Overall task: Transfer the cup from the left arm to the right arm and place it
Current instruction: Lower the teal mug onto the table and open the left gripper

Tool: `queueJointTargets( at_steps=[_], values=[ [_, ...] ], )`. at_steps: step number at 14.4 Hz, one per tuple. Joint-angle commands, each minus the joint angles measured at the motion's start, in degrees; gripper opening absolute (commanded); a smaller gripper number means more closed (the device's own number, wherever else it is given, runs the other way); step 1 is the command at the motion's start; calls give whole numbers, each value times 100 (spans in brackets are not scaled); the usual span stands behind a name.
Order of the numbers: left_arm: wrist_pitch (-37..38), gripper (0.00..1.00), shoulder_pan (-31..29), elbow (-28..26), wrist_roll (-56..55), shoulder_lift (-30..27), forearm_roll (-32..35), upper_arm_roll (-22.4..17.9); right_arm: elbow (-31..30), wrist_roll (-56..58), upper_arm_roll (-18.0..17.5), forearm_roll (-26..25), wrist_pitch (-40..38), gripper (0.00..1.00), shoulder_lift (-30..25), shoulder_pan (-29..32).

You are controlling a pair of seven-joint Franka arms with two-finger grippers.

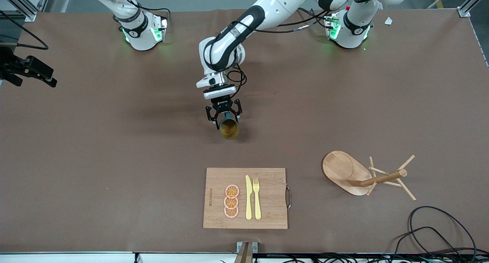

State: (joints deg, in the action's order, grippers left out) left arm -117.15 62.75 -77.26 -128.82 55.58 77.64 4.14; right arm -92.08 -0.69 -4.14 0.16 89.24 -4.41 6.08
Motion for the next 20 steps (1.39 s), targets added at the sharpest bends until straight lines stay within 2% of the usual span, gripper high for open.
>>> queueJointTargets(
  at_steps=[1, 5, 9, 10, 11, 12, 13, 15, 18, 20],
  values=[
    [331, 65, 229, -8, -239, 84, 303, -80, -3, 42, -25, 63, -30, 100, -42, 34],
    [622, 66, 361, -9, -416, 383, 1015, -71, -3, 33, -34, 63, -21, 100, -42, 34],
    [913, 68, 422, -17, -416, 585, 1332, -71, -3, 33, -25, 63, -21, 100, -42, 34],
    [913, 81, 431, -17, -424, 586, 1324, -71, -3, 33, -25, 63, -21, 100, -42, 34],
    [930, 100, 431, -9, -442, 577, 1263, -62, -3, 33, -34, 63, -21, 100, -42, 34],
    [983, 100, 483, -17, -503, 568, 1227, -36, -3, 33, -34, 63, -21, 100, -42, 34],
    [1053, 100, 528, -17, -591, 533, 1140, 7, -3, 33, -25, 63, -21, 100, -42, 34],
    [1438, 100, 677, 9, -600, 402, 317, 244, -3, 33, -25, 63, -21, 100, -42, 34],
    [2045, 100, 730, 9, -548, -125, -660, 718, -3, 33, -25, 63, -21, 100, -33, 34],
    [2231, 100, 730, 18, -539, -441, -1240, 843, -3, 33, -25, 63, -21, 100, -42, 34]
  ],
)
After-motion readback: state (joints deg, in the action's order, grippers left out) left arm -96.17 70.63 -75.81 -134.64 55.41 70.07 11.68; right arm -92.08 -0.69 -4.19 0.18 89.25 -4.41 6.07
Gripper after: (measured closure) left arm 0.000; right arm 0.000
